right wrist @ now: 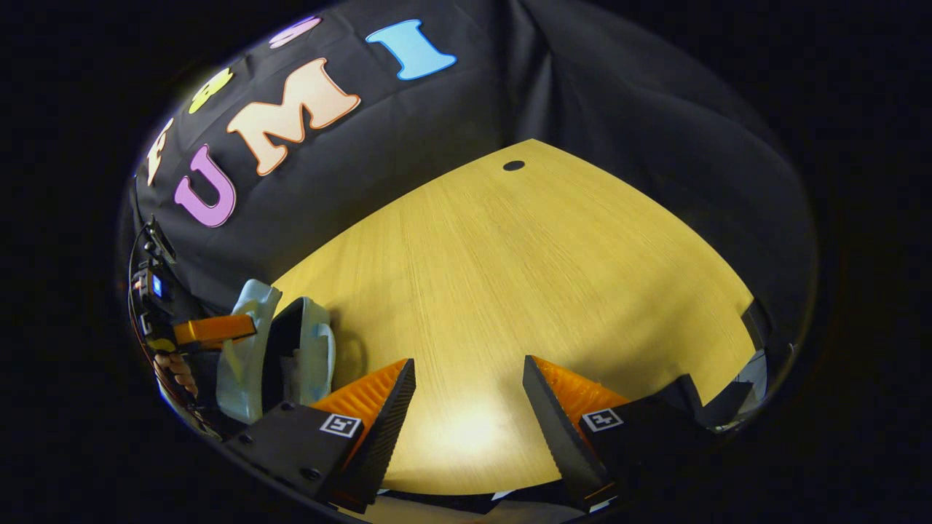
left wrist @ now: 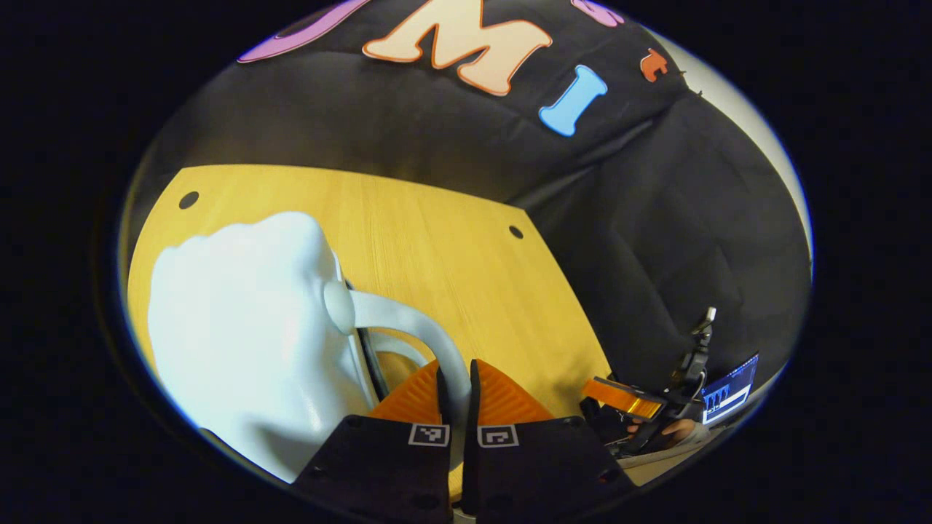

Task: First open the suitcase, pack the skin care products into it, and then close the suitcase.

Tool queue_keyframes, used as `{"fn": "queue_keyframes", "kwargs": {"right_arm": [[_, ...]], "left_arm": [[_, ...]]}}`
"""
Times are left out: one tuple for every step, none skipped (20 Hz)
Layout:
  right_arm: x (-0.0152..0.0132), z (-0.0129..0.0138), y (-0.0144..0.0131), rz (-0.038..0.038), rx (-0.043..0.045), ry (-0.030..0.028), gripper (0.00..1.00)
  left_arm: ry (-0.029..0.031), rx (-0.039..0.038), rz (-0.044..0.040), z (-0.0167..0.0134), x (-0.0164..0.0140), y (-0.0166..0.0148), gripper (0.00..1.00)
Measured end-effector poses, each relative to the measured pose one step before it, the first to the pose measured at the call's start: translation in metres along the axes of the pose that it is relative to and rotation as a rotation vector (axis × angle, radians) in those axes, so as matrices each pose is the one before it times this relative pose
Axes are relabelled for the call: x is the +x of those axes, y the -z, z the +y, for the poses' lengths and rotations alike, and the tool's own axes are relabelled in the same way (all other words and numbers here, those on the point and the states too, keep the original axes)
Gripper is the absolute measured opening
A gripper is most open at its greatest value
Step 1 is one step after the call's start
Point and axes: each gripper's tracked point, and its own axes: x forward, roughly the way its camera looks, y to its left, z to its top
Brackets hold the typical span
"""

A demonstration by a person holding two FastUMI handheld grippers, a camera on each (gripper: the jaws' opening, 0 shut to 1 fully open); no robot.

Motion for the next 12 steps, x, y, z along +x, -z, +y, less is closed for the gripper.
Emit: {"fn": "queue_keyframes", "kwargs": {"right_arm": [[-0.00238, -0.00577, -0.00164, -0.00406, 0.00355, 0.00772, 0.94], [-0.00199, -0.00682, -0.00137, -0.00242, 0.00328, 0.00813, 0.94], [-0.00205, -0.00636, -0.00155, -0.00189, 0.00421, 0.00816, 0.94], [-0.00056, -0.00475, -0.00329, -0.00040, 0.00349, 0.00677, 0.94], [-0.00116, -0.00541, -0.00195, -0.00040, 0.00312, 0.00643, 0.94], [-0.00103, -0.00490, -0.00166, 0.00081, 0.00320, 0.00398, 0.94], [-0.00027, -0.00305, -0.00142, -0.00038, 0.00142, 0.00223, 0.94], [-0.00073, -0.00271, -0.00041, 0.00096, -0.00032, 0.00057, 0.94], [-0.00088, -0.00222, -0.00115, 0.00070, -0.00127, -0.00090, 0.94], [-0.00087, -0.00246, -0.00198, 0.00057, -0.00255, -0.00408, 0.94], [0.00029, -0.00078, -0.00112, 0.00032, -0.00390, -0.00332, 0.94], [0.00009, -0.00138, -0.00121, -0.00067, -0.00390, -0.00572, 0.94]], "left_arm": [[-0.01021, -0.00091, 0.01768, 0.00354, 0.00860, 0.00602, 0.00], [-0.01113, -0.00641, 0.01192, 0.00269, 0.00726, 0.00506, 0.00], [-0.00856, -0.00319, 0.01435, 0.00208, 0.00792, 0.00623, 0.00], [-0.01412, -0.00264, 0.01260, 0.00206, 0.00540, 0.00596, 0.00], [-0.01732, 0.00110, 0.01576, 0.00018, 0.00947, 0.00705, 0.00], [-0.01524, -0.00036, 0.01593, 0.00046, 0.00636, 0.00630, 0.00], [-0.02008, -0.00130, 0.01189, 0.00233, 0.00866, 0.00449, 0.00], [-0.01680, 0.00229, -0.00033, 0.00241, 0.00599, 0.00217, 0.00], [-0.01051, -0.00914, -0.00238, 0.00148, 0.00785, 0.00180, 0.01], [-0.00801, -0.00755, -0.00014, -0.00040, 0.00136, 0.00133, 0.01], [-0.02413, 0.01023, -0.00360, 0.00208, 0.00229, 0.00315, 0.01], [-0.03599, 0.03183, 0.00012, 0.00235, 0.00372, 0.00298, 0.01]]}}
